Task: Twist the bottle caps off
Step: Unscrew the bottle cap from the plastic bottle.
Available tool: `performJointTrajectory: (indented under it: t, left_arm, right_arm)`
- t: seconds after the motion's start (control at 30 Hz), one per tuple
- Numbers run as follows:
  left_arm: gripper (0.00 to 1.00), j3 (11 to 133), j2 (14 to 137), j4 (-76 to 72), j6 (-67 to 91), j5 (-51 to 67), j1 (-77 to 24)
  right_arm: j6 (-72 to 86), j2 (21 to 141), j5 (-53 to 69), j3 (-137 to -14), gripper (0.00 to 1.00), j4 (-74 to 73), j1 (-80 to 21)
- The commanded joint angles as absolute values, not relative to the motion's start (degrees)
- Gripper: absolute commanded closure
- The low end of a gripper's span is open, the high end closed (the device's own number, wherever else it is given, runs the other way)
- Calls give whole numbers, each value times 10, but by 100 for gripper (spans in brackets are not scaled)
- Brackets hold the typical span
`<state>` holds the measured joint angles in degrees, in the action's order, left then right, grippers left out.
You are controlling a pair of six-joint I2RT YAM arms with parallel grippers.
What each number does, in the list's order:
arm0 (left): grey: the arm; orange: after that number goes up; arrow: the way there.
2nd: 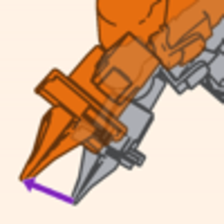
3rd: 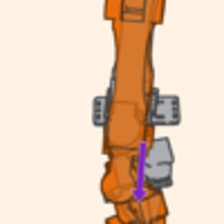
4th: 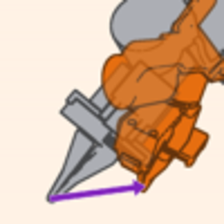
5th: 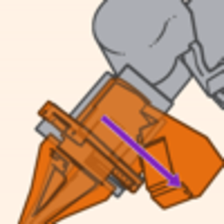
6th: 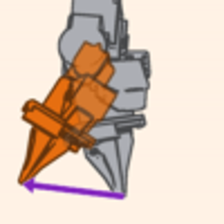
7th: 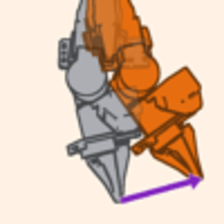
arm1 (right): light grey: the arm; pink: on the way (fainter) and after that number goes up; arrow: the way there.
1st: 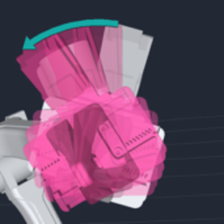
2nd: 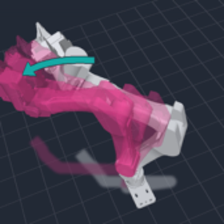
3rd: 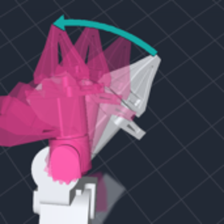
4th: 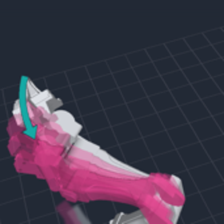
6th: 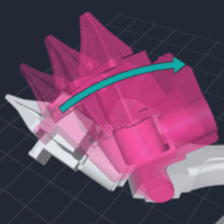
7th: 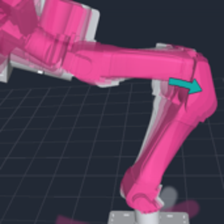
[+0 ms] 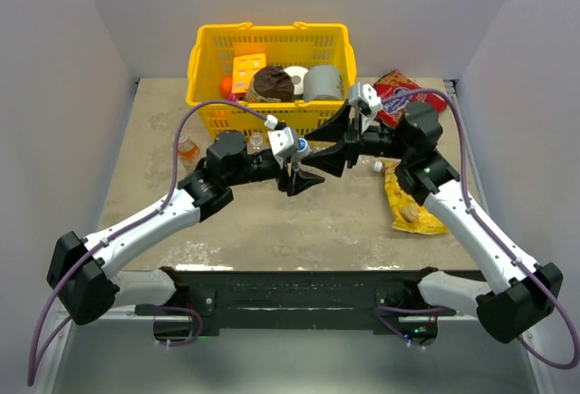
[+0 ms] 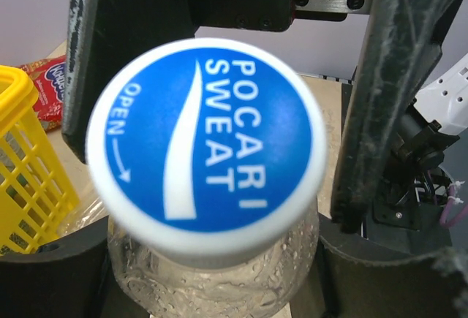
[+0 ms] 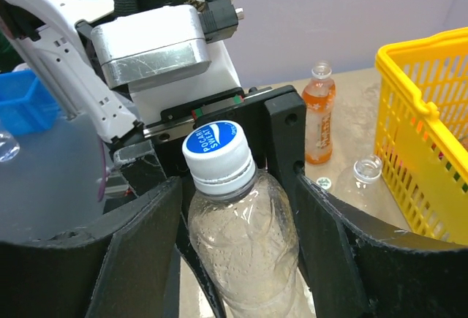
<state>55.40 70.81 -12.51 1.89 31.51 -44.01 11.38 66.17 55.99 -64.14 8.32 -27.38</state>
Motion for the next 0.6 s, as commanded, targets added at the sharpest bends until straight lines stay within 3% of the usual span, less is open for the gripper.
performJointTrajectory:
  t: [0.0,0.57]
  left_arm:
    - [68,557,700,-153,23,312,-439]
    - [68,562,713,-145,24,314,-439]
  right_arm:
    - [122,647,519,-639,36,118,-281]
    - [100,631,440,-621,41,150,-321]
